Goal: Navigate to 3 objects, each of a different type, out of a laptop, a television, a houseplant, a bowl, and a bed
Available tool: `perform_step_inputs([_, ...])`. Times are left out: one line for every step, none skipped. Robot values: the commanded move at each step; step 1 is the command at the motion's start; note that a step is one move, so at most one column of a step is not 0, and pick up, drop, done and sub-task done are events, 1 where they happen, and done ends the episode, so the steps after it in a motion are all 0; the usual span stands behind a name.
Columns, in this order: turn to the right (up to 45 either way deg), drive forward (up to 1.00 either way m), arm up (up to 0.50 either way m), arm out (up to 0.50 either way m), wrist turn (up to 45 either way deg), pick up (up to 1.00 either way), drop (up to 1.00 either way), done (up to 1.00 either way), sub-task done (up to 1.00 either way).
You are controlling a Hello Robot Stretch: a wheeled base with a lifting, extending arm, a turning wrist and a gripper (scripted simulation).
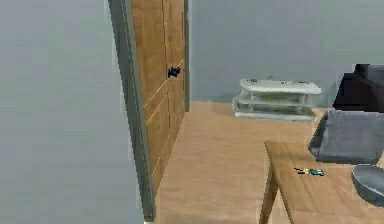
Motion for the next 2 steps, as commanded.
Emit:
perform_step_inputs([0.0, 1.0, 0.0, 0.0, 0.0, 0.0, 0.0, 0.0, 0.0])
perform_step_inputs([0.0, 0.35, 0.0, 0.0, 0.0, 0.0, 0.0, 0.0, 0.0])
